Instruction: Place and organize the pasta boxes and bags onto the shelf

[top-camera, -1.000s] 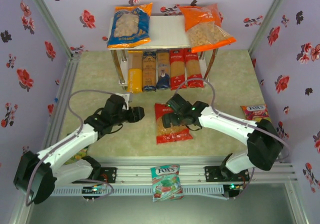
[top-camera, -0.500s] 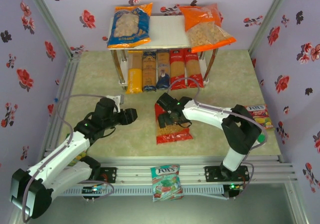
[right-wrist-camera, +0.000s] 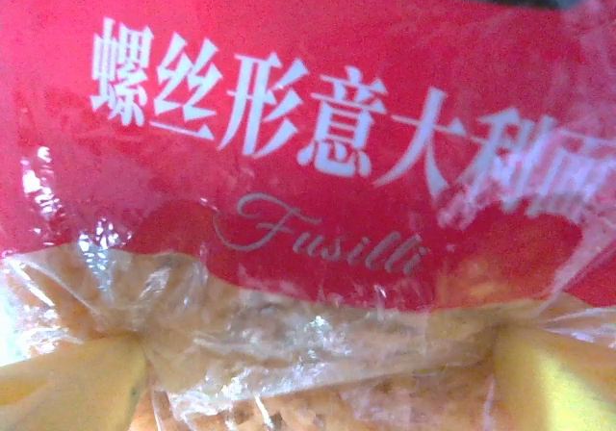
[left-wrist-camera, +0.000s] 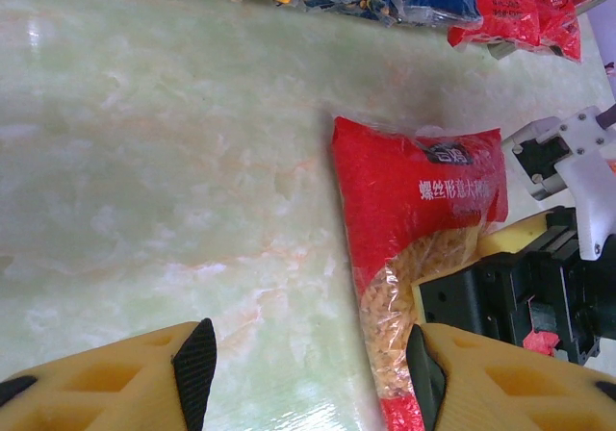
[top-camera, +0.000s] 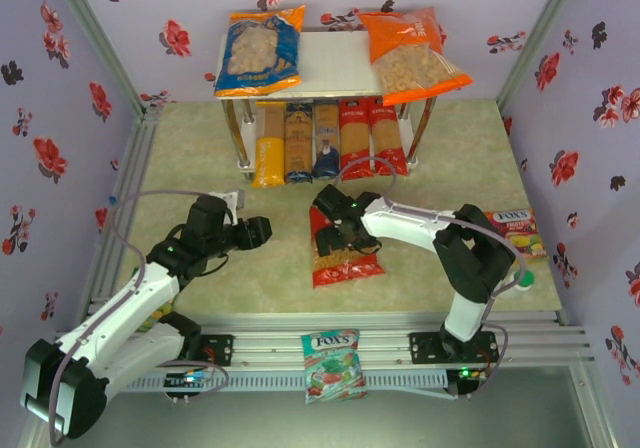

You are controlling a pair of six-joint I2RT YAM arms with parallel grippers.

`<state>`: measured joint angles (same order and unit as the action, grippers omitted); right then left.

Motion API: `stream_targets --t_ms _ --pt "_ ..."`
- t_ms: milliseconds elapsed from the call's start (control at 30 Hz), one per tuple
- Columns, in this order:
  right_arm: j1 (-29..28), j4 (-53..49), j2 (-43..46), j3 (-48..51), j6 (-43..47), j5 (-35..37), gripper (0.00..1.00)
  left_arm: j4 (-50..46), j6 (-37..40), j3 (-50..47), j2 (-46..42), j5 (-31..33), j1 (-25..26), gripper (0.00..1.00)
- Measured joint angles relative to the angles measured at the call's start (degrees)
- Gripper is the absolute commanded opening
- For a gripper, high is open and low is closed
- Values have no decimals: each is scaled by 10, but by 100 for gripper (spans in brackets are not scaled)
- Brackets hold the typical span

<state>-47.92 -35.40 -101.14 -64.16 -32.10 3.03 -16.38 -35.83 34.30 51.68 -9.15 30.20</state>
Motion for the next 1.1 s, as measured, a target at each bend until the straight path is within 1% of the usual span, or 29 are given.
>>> stream_targets --t_ms 167,400,467,500,533,567,900,1100 --pt "14 28 3 22 3 -29 62 0 0 0 0 -2 -3 58" --pt "30 45 11 35 6 -55 37 0 0 0 0 -5 -5 58" --pt "31 46 14 36 7 -59 27 0 0 0 0 -6 -5 58" --pt "32 47 16 36 8 -61 18 0 0 0 0 -6 -5 57" --pt "33 48 19 36 9 -64 6 0 0 0 0 -6 -5 57" --pt "34 49 22 36 13 -65 0 0 0 0 0 -6 -5 57" --pt "35 58 39 42 17 -68 0 0 0 0 0 -6 -5 51" --pt "35 50 83 70 25 -54 0 0 0 0 0 -6 -5 51"
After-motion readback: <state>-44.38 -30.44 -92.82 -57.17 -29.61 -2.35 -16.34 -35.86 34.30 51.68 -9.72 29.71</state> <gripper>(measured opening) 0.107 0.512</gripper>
